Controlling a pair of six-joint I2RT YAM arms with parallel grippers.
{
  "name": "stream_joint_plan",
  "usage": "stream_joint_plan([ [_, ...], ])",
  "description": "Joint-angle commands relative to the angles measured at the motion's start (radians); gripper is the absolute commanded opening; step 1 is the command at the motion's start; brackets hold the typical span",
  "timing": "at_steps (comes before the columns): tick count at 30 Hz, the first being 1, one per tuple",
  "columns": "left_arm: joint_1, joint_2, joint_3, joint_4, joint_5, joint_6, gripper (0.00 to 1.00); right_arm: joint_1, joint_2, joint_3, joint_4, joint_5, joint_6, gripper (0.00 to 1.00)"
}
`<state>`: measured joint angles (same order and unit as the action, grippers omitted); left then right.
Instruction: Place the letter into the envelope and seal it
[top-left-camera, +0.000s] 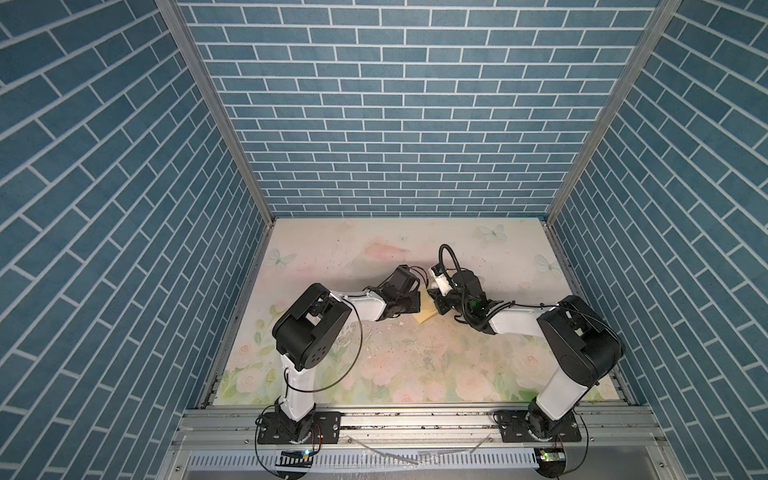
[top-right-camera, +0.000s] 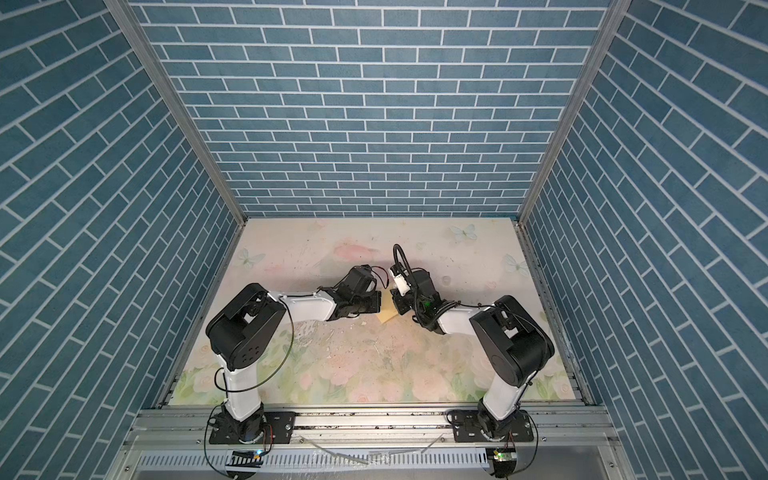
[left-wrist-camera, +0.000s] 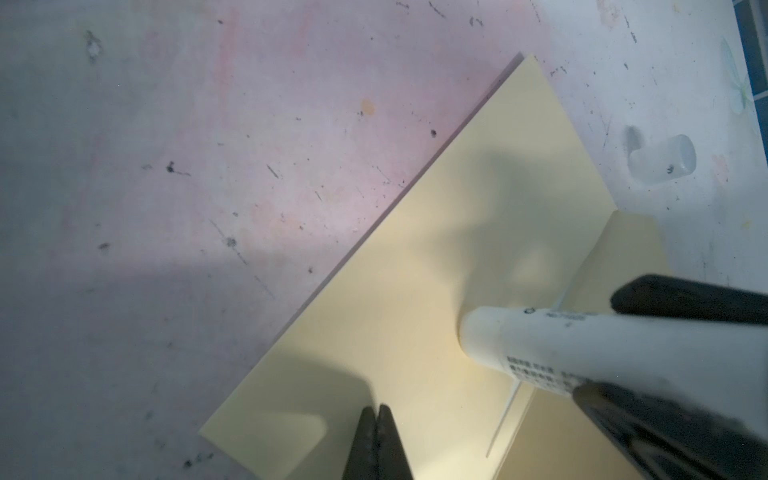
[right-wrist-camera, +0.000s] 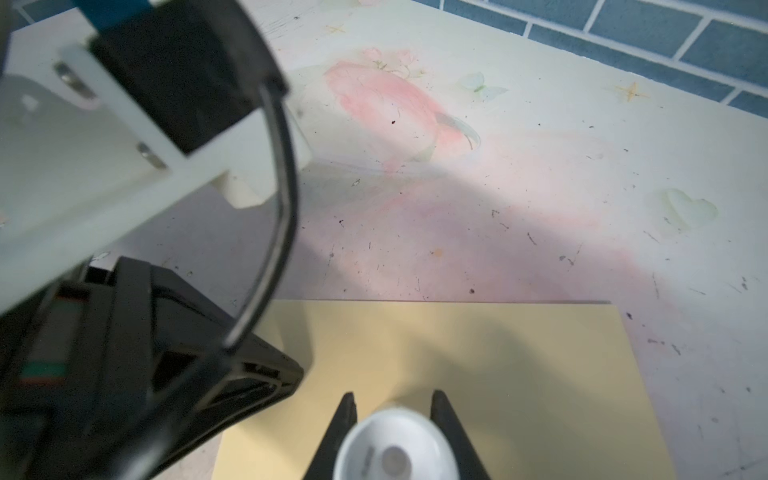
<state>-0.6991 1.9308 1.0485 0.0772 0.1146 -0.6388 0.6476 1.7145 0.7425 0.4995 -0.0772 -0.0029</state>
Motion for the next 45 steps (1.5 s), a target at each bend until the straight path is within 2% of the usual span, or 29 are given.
stream_joint_plan([
  [1, 0.007, 0.06, -0.056, -0.175, -0.043, 0.014, 0.0, 0.014, 0.038, 0.037, 0.0, 0.013, -0.043, 0.0],
  [10, 0.008, 0.062, -0.056, -0.176, -0.041, 0.014, 0.0, 0.0, 0.069, 0.025, -0.004, 0.099, -0.06, 0.0],
  [27, 0.007, 0.062, -0.056, -0.176, -0.039, 0.015, 0.0, -0.149, 0.145, 0.133, -0.08, 0.07, -0.031, 0.0],
  [35, 0.008, 0.058, -0.059, -0.177, -0.041, 0.018, 0.0, -0.208, 0.207, 0.211, -0.161, 0.106, 0.005, 0.0],
  [45, 0.008, 0.058, -0.058, -0.177, -0.041, 0.019, 0.0, -0.217, 0.17, 0.207, -0.125, 0.01, 0.075, 0.0],
])
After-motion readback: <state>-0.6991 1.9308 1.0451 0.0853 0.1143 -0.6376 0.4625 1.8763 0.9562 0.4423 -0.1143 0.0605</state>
